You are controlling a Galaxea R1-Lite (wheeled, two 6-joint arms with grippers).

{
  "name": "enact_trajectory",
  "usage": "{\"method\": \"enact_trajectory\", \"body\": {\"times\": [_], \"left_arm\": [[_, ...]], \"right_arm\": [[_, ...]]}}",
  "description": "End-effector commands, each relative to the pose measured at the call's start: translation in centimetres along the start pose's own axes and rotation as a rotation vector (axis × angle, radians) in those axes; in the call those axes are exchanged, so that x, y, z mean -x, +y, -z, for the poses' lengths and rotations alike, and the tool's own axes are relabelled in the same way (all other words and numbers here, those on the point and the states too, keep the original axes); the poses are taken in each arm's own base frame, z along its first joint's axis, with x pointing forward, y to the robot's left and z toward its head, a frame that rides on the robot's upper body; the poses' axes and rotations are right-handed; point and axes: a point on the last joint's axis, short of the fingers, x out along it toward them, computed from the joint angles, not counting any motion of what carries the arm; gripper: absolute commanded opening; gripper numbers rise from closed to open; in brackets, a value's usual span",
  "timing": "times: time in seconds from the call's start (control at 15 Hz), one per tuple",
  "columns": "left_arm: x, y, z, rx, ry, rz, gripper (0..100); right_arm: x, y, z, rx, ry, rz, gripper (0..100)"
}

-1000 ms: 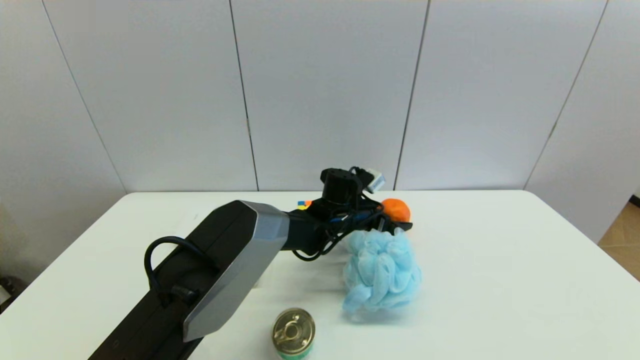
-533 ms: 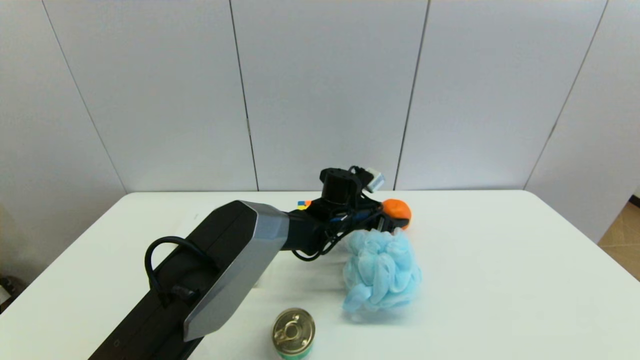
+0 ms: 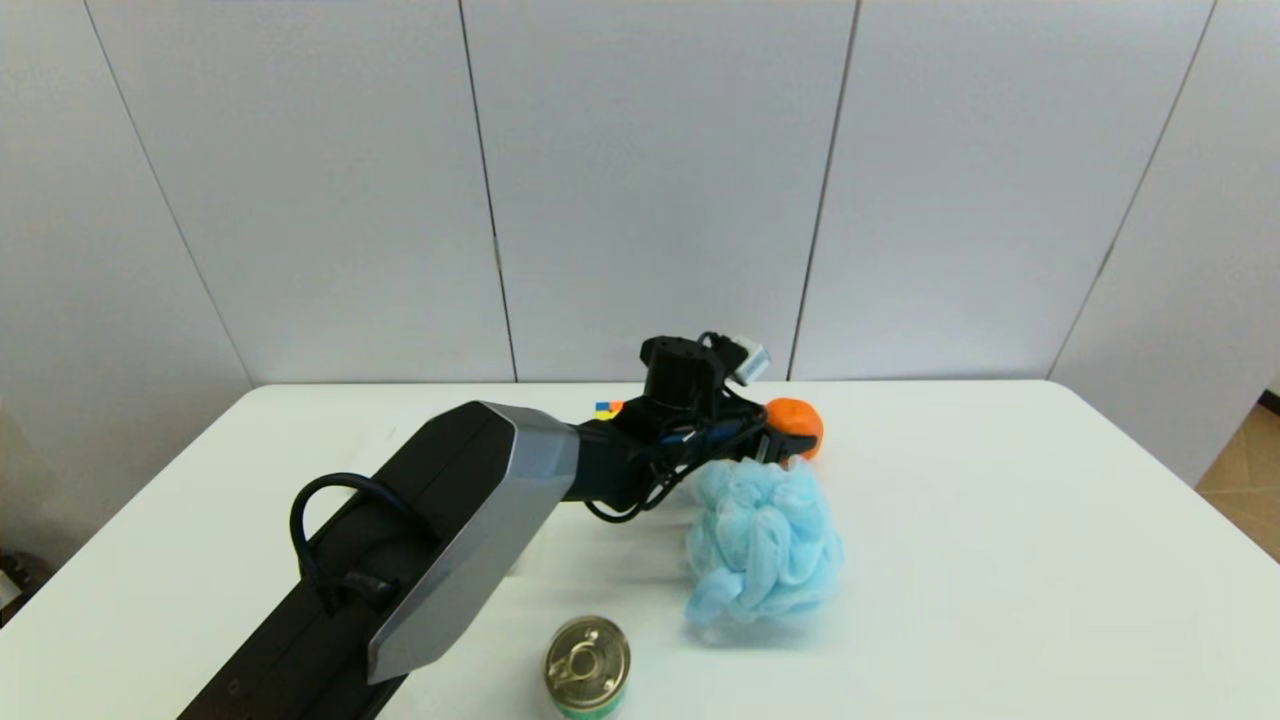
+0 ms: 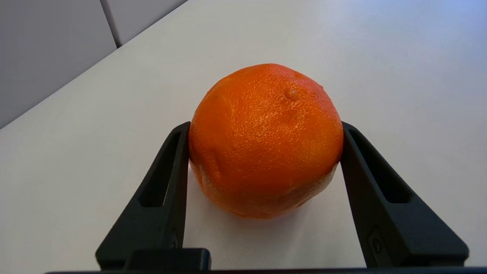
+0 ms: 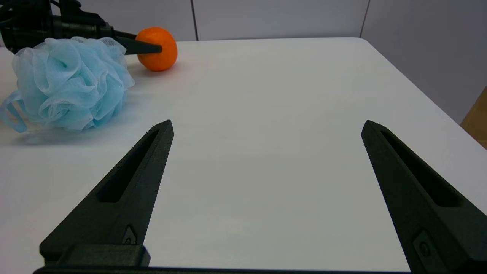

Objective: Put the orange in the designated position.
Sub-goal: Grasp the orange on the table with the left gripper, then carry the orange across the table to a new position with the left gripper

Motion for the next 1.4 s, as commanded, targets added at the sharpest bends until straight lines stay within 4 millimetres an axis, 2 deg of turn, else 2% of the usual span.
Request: {"method": "enact_trajectory", "body": {"times": [0.07,0.2,0.47,0.6,0.73,0.87,0.93,1.07,1.27,1.4], "left_arm": [[0.5,-0.1,-1.4,-0.013,-0.026,0.001,0],[1.2,-0.1,-2.8,-0.024,-0.050,-0.006,0],[2.0,0.2,-4.2,-0.033,-0.075,-0.018,0],[3.3,0.6,-6.0,-0.045,-0.102,-0.035,0],[5.5,0.6,-9.1,-0.057,-0.114,-0.071,0],[8.7,0.5,-12.4,-0.083,-0.134,-0.106,0],[11.0,0.4,-14.7,-0.116,-0.155,-0.133,0],[15.0,-0.3,-17.5,-0.157,-0.146,-0.170,0],[21.1,-1.9,-19.9,-0.164,-0.096,-0.209,0],[26.4,-3.8,-20.5,-0.155,-0.040,-0.244,0]], "right_arm": [[0.0,0.0,0.0,0.000,0.000,0.000,100],[0.0,0.0,0.0,0.000,-0.001,0.000,100],[0.0,0.0,0.0,0.000,-0.001,0.001,100],[0.0,0.0,0.0,0.000,0.000,0.000,100],[0.0,0.0,0.0,0.000,-0.001,0.000,100],[0.0,0.0,0.0,0.000,-0.001,0.000,100],[0.0,0.0,0.0,0.000,-0.001,0.000,100],[0.0,0.0,0.0,0.000,0.000,0.000,100],[0.0,0.0,0.0,0.000,-0.001,0.001,100],[0.0,0.0,0.0,0.000,0.000,0.000,100]]}}
